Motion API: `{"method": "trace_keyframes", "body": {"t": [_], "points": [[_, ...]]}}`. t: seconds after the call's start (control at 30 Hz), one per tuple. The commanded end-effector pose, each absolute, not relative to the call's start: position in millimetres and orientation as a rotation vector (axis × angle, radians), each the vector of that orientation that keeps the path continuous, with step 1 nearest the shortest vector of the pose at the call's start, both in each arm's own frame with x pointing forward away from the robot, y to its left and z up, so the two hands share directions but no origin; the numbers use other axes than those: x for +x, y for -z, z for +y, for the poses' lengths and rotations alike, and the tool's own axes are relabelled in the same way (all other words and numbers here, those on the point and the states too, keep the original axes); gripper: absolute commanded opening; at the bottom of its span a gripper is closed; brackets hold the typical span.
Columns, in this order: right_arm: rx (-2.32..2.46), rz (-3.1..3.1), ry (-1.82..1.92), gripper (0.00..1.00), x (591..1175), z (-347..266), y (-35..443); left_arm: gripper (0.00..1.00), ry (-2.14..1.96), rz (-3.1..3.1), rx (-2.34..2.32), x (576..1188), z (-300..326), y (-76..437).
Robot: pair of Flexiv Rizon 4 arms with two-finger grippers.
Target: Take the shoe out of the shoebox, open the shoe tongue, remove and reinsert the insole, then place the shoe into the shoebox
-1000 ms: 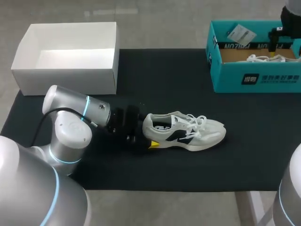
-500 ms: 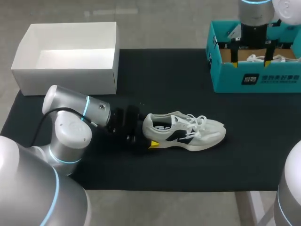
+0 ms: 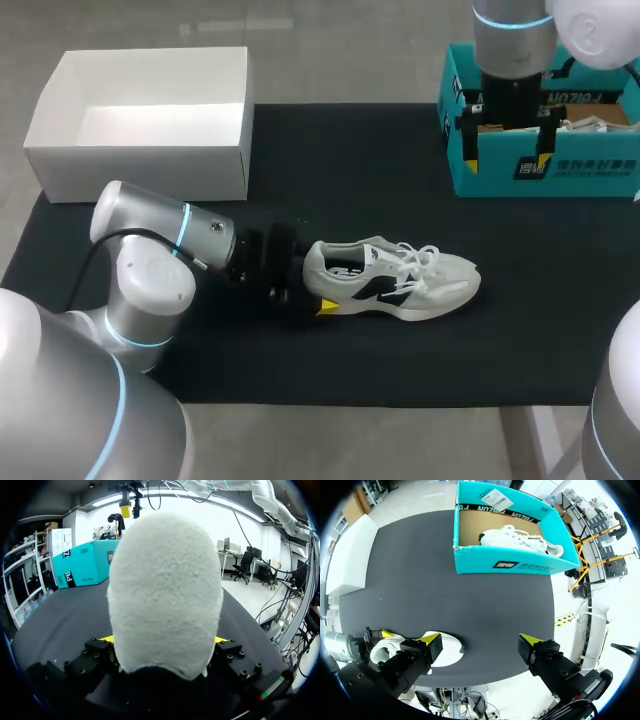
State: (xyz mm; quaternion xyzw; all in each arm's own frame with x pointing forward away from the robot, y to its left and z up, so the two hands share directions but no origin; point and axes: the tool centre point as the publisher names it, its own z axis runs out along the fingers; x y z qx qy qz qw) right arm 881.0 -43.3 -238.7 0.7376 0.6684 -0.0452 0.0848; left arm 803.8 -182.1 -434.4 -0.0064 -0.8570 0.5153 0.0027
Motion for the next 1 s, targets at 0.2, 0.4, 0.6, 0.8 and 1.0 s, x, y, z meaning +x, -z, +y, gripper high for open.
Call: {"method": "trace_keyframes", "body": {"t": [0.2, 0.4, 0.6, 0.8, 1.0], "points": [[2.2, 1.993, 0.138, 1.0, 882.1, -42.6, 238.9, 0.0, -1.617, -2.689, -0.019, 803.3, -183.0, 434.4], [2.2, 1.993, 0.138, 1.0, 882.1, -42.6, 238.9, 0.0, -1.617, -2.689, -0.019, 803.3, -183.0, 434.4], [2.161, 1.956, 0.098, 1.0, 875.4, -19.2, 241.2, 0.0, -1.617, -2.689, -0.019, 803.3, -183.0, 434.4], [2.196, 1.825, 0.015, 1.0, 861.4, 8.8, 244.4, 0.0, -1.617, -2.689, -0.019, 803.3, -183.0, 434.4], [2.224, 1.806, -0.014, 1.0, 849.8, 39.2, 244.2, 0.0, -1.617, -2.689, -0.019, 803.3, -183.0, 434.4]]}}
